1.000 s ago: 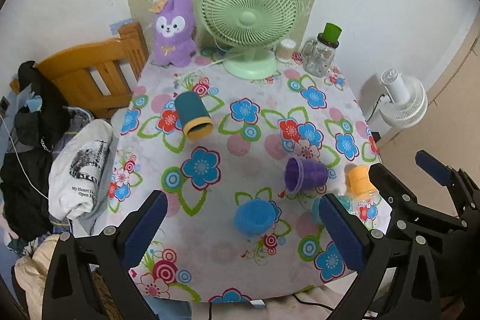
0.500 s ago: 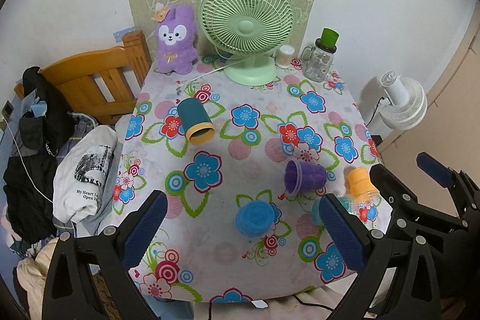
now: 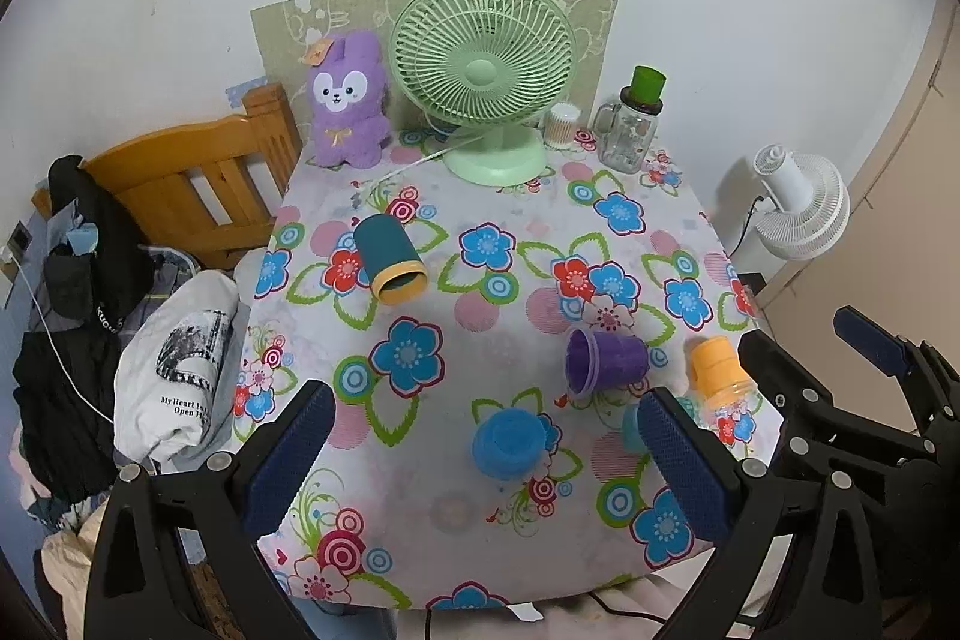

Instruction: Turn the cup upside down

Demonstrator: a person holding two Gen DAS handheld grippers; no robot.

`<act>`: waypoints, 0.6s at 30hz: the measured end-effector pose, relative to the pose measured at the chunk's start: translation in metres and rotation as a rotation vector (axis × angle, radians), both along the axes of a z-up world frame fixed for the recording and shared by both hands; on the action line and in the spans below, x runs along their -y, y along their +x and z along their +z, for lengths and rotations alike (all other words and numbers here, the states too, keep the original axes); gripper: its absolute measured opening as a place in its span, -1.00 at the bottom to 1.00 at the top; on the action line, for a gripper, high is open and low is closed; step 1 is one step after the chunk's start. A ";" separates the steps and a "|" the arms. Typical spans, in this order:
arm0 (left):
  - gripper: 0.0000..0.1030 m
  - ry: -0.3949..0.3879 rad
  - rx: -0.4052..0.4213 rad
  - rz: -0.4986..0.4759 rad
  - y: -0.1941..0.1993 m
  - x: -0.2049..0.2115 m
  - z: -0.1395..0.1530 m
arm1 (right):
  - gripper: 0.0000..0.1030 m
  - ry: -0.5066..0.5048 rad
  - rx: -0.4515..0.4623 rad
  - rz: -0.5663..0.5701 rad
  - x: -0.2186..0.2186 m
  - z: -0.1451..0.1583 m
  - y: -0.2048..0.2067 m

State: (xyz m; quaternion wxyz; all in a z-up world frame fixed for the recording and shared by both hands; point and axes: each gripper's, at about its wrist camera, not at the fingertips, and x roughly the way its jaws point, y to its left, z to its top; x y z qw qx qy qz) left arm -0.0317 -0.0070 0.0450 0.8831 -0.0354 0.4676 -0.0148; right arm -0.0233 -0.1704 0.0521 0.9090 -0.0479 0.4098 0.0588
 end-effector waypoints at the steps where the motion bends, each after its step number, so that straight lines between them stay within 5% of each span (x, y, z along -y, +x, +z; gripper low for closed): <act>1: 0.98 0.003 0.003 -0.002 0.000 0.001 0.001 | 0.68 0.000 0.001 -0.001 0.000 0.000 0.000; 18: 0.98 0.012 0.016 -0.016 -0.002 0.005 0.004 | 0.74 0.005 0.010 -0.008 0.004 0.002 0.000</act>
